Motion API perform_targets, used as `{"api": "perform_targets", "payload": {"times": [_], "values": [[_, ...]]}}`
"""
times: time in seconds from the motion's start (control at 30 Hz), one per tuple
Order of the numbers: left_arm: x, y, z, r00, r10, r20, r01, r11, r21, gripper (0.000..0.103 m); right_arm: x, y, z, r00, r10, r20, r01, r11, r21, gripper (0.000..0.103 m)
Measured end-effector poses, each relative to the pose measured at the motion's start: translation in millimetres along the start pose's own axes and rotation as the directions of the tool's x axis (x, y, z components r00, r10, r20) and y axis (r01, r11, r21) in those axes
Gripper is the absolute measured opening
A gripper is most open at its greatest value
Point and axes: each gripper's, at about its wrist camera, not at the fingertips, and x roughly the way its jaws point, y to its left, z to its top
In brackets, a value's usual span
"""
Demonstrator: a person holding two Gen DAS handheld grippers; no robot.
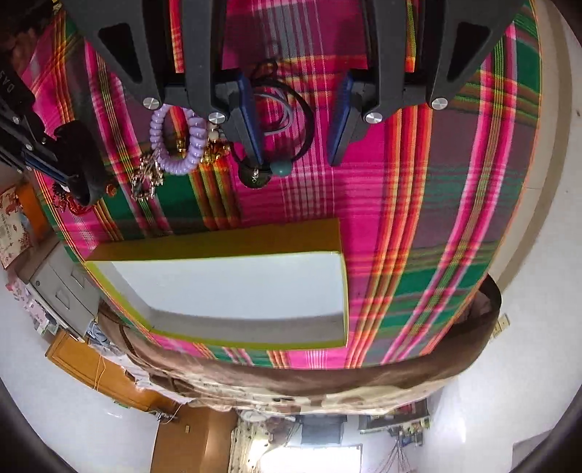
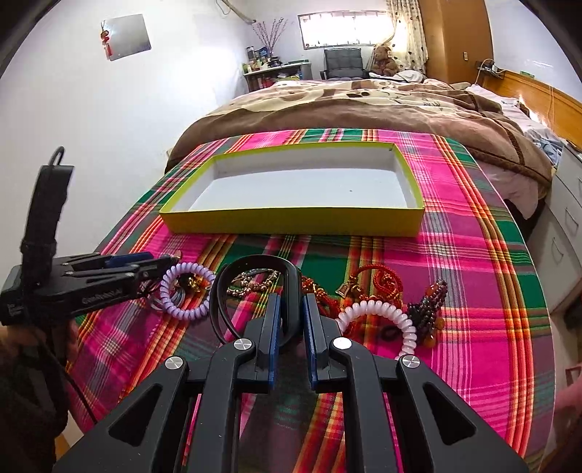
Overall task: Organize jewelry
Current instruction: 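Grasp the black wristband with the right tool while the left tool grasps the black beaded cable, then carry both held items into the white box and open both tools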
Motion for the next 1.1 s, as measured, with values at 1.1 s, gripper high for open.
{"api": "perform_targets", "payload": {"times": [1.1], "values": [[-62, 8, 9, 0.986, 0.027, 0.163, -0.019, 0.998, -0.055, 0.011, -22, -4, 14, 0.998, -0.022, 0.063, 0.020, 1.000, 0.021, 0.013]]}}
